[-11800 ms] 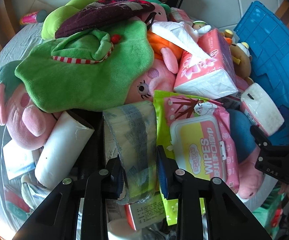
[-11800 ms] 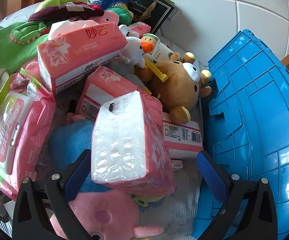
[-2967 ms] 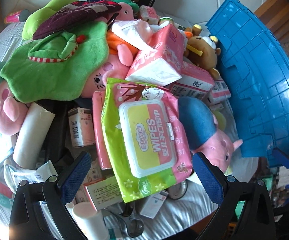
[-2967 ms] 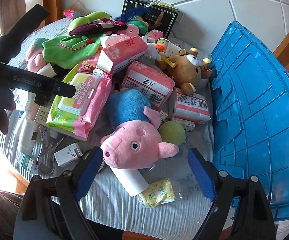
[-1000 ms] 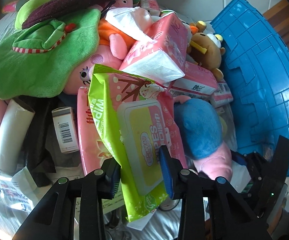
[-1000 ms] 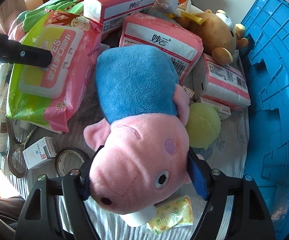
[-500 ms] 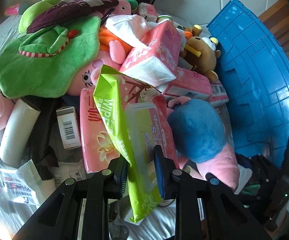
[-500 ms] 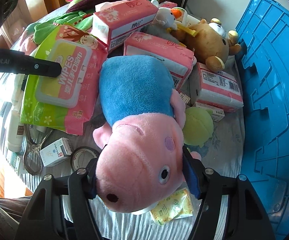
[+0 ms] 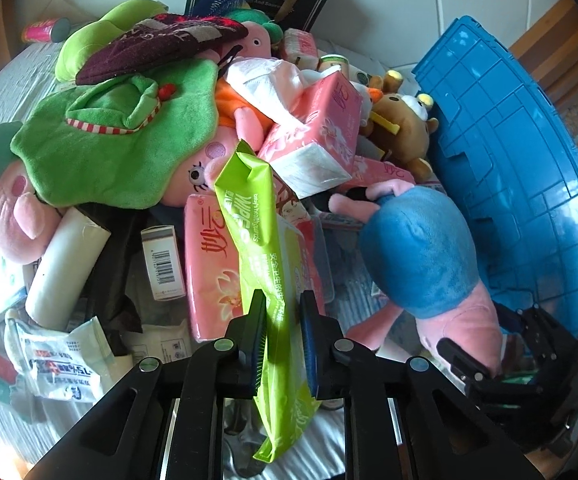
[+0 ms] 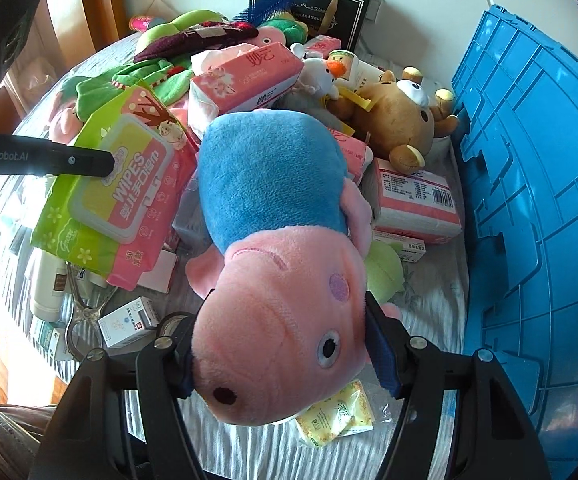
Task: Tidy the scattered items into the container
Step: 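Lift the wipes pack and plush pig up from the pile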
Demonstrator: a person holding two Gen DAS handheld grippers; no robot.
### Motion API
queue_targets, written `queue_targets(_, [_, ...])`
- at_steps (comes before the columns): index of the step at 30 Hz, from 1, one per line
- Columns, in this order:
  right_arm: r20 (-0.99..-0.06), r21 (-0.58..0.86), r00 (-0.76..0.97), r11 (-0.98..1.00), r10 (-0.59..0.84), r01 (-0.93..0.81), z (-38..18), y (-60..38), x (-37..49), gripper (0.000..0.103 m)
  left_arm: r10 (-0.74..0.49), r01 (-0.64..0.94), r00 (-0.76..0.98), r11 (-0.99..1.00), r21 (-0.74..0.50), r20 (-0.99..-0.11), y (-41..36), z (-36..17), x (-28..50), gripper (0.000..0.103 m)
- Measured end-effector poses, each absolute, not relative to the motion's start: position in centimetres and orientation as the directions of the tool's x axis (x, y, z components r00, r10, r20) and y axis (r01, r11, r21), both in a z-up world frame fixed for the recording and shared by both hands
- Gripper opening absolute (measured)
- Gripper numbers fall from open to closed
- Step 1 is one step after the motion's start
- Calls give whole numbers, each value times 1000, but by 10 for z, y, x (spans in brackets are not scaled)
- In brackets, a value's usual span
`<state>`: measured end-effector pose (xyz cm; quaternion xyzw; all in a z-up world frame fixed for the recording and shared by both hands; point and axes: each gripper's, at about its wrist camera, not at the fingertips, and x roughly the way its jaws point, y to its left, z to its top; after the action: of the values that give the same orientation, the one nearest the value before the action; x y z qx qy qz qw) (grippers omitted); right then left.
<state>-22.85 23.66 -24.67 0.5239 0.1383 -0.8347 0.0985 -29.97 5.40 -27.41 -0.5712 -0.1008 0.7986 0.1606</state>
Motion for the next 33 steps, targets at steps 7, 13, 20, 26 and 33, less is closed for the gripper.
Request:
queue_targets(7, [-900,-129,-436,-947,-13,295,-244,236,-220,65,371,-154,-271,-927,-341,-888,53,-279,-297,16])
queue_targets(13, [-905,-125,-426,-950,-9,286,-249,235,-214,65,384,-113,-194,-923,-368,-903,58,-315,-303,54])
queue_targets(20, [-914,-119,-406,-953,-5,279,-257,241,-211,65,347,-143,-176,-935,-325,-921,83,-329,-310,60])
queue_targets(26, [-919,-116,-395,-954,-2,275,-261,250,-213,65,306,-159,-177,-947,-280,-935,98,-336,-316,66])
queue_targets(33, [-916,-116,-402,-954,-5,277,-257,255,-217,65,362,-195,-172,-924,-328,-916,101,-323,-313,28])
